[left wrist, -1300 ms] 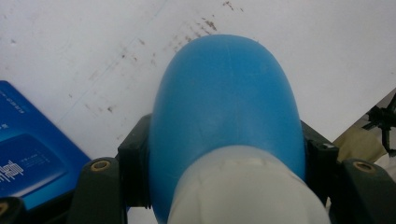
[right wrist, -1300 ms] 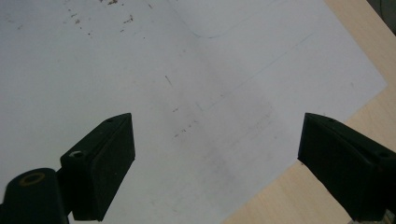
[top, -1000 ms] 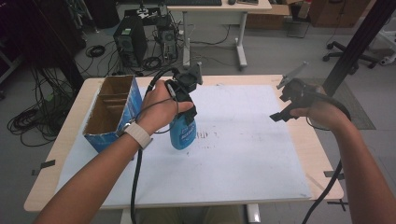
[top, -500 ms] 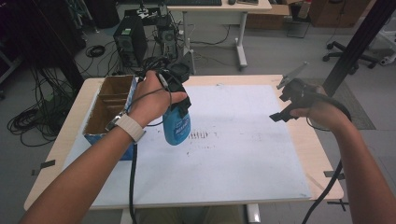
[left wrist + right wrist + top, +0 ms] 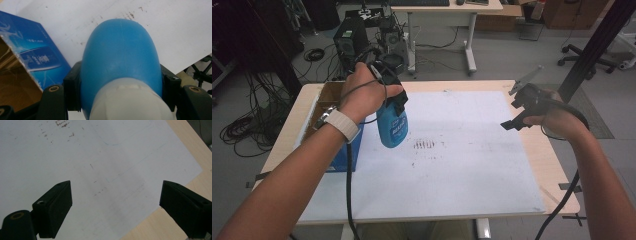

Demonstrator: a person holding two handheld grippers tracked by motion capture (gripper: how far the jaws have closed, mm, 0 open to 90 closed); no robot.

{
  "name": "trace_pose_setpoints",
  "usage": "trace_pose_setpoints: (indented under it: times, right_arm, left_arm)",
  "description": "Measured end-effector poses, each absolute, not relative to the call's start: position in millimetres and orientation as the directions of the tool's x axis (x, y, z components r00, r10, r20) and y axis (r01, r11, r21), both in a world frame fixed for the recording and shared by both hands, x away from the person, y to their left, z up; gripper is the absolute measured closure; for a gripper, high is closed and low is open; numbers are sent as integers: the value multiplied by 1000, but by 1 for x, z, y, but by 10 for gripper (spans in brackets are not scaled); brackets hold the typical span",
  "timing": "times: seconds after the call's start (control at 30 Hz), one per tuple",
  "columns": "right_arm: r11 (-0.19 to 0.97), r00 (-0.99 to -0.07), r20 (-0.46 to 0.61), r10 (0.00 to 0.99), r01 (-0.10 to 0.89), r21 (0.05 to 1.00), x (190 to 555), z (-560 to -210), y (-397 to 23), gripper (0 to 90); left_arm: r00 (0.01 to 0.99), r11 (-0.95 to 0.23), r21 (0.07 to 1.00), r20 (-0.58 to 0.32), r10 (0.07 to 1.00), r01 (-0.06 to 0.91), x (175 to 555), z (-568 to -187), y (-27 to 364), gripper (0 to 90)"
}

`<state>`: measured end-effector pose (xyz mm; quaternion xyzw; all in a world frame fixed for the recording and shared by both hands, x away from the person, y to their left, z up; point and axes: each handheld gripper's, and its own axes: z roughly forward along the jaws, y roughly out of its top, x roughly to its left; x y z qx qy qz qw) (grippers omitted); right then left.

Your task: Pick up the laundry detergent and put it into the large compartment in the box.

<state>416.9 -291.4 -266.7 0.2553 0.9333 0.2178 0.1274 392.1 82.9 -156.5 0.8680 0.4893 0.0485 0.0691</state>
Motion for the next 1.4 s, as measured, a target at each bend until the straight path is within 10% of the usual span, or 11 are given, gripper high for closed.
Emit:
trace_pose_setpoints:
  times: [1.4]
  right_arm:
    - [782, -849, -132, 512, 398, 479, 422, -262, -287, 110]
  left_arm:
    - [288, -281, 175, -13, 958, 944, 406, -107, 132, 372]
